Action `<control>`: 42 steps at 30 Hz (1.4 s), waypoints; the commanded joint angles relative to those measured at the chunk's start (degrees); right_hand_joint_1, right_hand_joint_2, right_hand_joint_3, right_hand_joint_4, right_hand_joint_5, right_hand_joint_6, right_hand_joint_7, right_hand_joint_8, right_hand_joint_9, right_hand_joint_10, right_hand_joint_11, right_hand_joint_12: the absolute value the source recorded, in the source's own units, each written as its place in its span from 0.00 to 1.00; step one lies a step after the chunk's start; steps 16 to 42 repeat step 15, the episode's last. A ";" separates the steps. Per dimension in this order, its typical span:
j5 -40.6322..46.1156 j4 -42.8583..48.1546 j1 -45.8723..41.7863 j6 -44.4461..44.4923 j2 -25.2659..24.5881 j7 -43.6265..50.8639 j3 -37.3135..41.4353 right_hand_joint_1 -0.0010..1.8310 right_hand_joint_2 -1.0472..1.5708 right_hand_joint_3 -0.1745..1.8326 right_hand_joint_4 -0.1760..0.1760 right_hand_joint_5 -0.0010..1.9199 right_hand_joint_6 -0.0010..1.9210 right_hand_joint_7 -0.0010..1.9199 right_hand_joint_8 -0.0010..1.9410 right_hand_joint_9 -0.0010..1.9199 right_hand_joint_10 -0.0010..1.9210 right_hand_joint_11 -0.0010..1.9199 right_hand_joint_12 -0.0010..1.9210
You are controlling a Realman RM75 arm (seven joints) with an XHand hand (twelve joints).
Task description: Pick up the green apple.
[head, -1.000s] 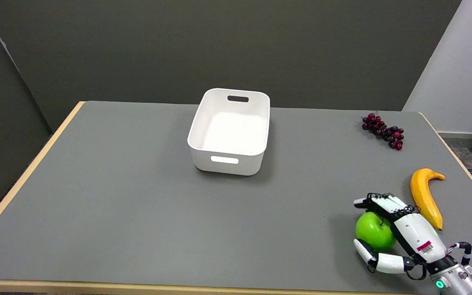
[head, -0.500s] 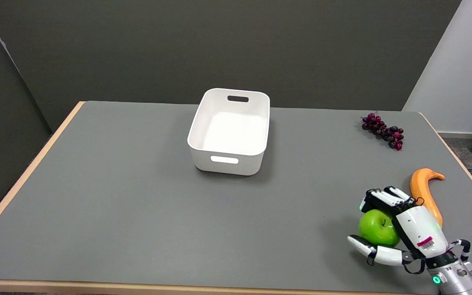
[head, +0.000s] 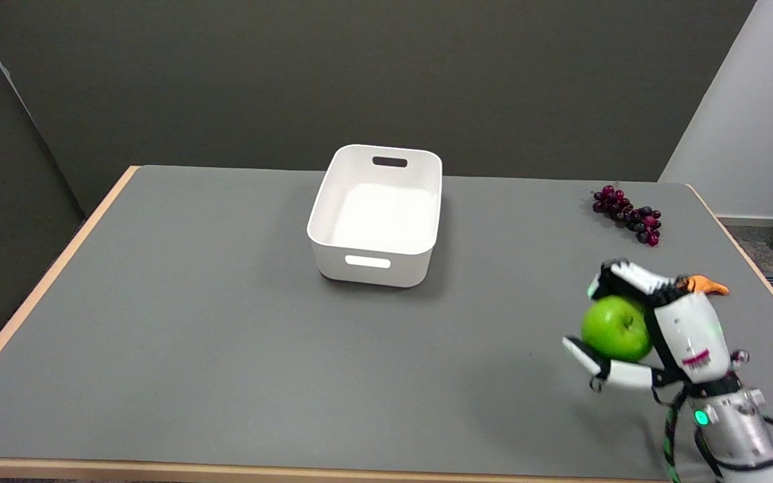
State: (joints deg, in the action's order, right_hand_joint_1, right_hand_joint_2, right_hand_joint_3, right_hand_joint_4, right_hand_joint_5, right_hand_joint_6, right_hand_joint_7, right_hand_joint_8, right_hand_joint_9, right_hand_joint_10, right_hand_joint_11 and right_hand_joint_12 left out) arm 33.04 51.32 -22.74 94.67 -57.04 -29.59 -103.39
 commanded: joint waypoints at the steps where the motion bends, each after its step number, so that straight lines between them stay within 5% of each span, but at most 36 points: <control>1: -2.35 5.86 24.85 -9.59 -0.01 -0.18 -1.33 0.60 0.65 0.54 0.65 0.52 1.00 0.53 1.00 0.63 1.00 0.61 1.00; 5: -2.66 4.10 36.00 -17.98 -0.50 0.02 -6.11 0.60 0.66 0.54 0.66 0.52 1.00 0.44 1.00 0.62 1.00 0.59 1.00; 15: -4.66 -8.67 58.22 -32.22 -7.51 -0.18 -13.90 0.60 0.66 0.54 0.65 0.50 1.00 0.43 1.00 0.61 1.00 0.59 1.00; 42: -4.66 -8.67 58.22 -32.22 -7.51 -0.18 -13.90 0.60 0.66 0.54 0.65 0.50 1.00 0.43 1.00 0.61 1.00 0.59 1.00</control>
